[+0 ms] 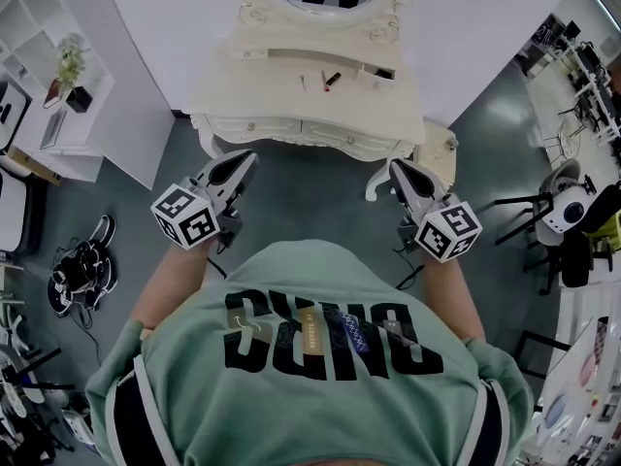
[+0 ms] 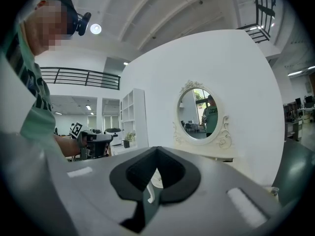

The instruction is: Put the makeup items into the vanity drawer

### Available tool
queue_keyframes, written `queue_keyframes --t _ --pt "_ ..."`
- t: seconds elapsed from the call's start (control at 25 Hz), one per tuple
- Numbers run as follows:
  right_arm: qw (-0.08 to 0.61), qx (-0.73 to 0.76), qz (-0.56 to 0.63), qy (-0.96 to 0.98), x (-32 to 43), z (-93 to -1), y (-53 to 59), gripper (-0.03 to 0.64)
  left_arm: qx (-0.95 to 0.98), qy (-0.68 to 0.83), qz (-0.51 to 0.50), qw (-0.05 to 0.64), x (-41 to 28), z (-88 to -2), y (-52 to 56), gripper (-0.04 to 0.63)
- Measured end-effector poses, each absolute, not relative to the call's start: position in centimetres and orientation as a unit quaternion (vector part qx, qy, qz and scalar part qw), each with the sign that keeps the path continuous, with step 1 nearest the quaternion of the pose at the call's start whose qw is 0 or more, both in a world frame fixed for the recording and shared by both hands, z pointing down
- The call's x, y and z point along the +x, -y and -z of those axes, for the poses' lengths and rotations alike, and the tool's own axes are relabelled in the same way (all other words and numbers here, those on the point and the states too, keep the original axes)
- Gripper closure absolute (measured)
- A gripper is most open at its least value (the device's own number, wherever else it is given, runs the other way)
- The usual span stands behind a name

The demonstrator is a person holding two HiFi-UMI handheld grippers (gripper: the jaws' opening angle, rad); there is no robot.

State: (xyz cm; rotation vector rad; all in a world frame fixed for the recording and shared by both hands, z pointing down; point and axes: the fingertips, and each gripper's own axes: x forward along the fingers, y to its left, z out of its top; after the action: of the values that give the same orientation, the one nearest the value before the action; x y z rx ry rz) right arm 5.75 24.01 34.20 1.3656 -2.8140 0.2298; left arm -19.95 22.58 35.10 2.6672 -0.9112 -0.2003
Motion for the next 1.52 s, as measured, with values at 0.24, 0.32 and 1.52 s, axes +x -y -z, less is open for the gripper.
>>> queue_keyframes --t 0.24,0.32,1.52 --pt "0.008 0.423 -0.065 0.904 9.0 -34.2 -24.2 0.609 0.931 0.325 0.069 0.153 -16.4 -35.0 -22.6 0.597" --pt "0.009 0.419 -0.063 0.906 10.3 -34.3 -24.3 0.609 0.93 0.326 0.068 0.153 -14.8 -35.1 -22.6 0.597" --pt "0.02 0.472 -0.055 0.88 -0.6 -33.3 1.7 0.608 0.959 0.225 0.045 0.166 -22.4 -35.2 6.8 0.597"
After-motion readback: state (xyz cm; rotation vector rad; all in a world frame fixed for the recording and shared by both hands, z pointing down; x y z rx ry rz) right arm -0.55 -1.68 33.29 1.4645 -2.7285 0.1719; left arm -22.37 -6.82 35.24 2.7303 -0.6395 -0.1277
